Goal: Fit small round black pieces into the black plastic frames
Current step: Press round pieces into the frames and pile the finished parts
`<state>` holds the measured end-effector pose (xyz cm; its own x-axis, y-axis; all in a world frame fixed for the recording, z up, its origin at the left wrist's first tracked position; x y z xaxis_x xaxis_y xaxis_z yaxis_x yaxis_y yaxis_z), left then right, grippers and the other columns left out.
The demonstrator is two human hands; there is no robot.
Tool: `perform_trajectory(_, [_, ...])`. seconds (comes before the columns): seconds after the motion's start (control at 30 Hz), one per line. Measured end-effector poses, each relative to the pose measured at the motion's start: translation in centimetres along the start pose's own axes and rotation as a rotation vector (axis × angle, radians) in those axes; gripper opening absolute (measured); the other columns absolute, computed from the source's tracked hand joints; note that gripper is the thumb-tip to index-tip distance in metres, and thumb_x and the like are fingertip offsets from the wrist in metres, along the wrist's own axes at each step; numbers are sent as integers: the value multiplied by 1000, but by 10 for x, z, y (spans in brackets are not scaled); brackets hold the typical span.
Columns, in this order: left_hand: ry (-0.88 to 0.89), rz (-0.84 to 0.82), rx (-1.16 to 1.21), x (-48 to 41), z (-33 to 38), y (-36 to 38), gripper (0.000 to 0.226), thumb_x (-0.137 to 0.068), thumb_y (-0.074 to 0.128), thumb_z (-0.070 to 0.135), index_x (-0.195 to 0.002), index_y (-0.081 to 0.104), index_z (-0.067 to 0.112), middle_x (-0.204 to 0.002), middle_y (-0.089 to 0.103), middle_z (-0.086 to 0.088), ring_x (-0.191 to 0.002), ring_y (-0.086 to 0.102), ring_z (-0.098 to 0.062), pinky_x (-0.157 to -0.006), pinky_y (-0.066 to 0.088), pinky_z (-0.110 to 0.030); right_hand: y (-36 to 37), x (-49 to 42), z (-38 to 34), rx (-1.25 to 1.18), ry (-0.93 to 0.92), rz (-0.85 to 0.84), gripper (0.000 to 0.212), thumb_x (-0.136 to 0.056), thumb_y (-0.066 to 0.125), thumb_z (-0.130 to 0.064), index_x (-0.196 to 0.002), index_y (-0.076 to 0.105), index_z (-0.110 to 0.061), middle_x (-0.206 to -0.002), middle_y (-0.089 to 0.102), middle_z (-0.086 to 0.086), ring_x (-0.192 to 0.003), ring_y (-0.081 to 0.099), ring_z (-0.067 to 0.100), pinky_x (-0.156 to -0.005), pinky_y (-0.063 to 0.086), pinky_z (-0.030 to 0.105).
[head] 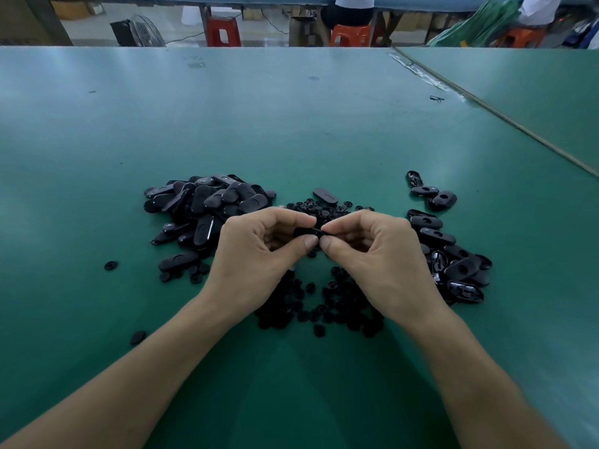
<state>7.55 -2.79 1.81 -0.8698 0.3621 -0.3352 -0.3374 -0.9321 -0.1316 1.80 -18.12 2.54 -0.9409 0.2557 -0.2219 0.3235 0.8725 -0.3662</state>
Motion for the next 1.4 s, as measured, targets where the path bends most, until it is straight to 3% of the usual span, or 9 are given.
perform_trajectory(0.3, [-39,30,39,0,-2,-2,29,-76,82,5,-92,75,28,-81,77,2,-71,70,-7,-64,58,-18,2,1,-4,5,2,12,13,-85,76,-12,-83,72,-24,-75,73,-11,-70,68,1,-66,53,14])
perform_trajectory(0.57, [-39,0,68,0,-2,-2,23,-70,80,23,-92,76,28,-82,77,3,-72,70,-6,-65,57,-18,-1,-3,1,-18,22,-56,9,-85,78,-16,-86,73,-23,-80,76,-7,-78,72,9,-77,60,31])
perform_trajectory(0.67, [-36,-3,68,0,-3,-2,22,-71,81,21,-91,76,29,-81,77,2,-71,70,-8,-64,57,-19,-2,-3,2,-4,17,-73,11,-84,79,-15,-87,73,-24,-80,76,-8,-77,72,8,-76,60,29])
perform_trajectory(0.83, [-17,-16,43,0,-3,-1,27,-78,81,0,-89,76,25,-77,76,2,-66,69,-8,-64,56,-19,-2,-4,2,30,23,-64,10,-84,79,-15,-86,73,-23,-79,75,-9,-75,71,7,-75,60,29])
perform_trajectory(1.17, [-40,41,19,0,-5,-4,36,-75,82,-6,-91,75,25,-73,76,1,-60,67,-6,-62,57,-19,2,-1,-3,67,-5,-35,14,-86,78,-13,-87,75,-26,-78,75,-11,-76,70,2,-75,57,22])
perform_trajectory(1.3, [-14,50,-49,-1,-6,-3,32,-75,83,-3,-83,75,27,-69,74,8,-59,65,-2,-60,53,-16,4,-1,-6,86,-8,-30,12,-85,78,-12,-88,76,-24,-78,74,-11,-76,70,1,-74,56,19])
perform_trajectory(1.4, [4,72,-40,0,-6,-4,19,-75,79,11,-81,77,29,-71,74,7,-59,65,-6,-59,56,-23,-2,1,-9,128,-26,21,14,-86,77,-15,-93,76,-26,-79,74,-13,-77,69,-2,-74,54,13])
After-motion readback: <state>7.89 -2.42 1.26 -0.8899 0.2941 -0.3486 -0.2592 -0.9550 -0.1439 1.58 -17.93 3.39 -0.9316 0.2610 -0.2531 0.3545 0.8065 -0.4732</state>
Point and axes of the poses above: each hand's wrist, its own x-axis away from the middle knuckle, its own y-axis out of the palm, z = x × y, the point moved 6 cm from there along -x, towards the middle knuckle
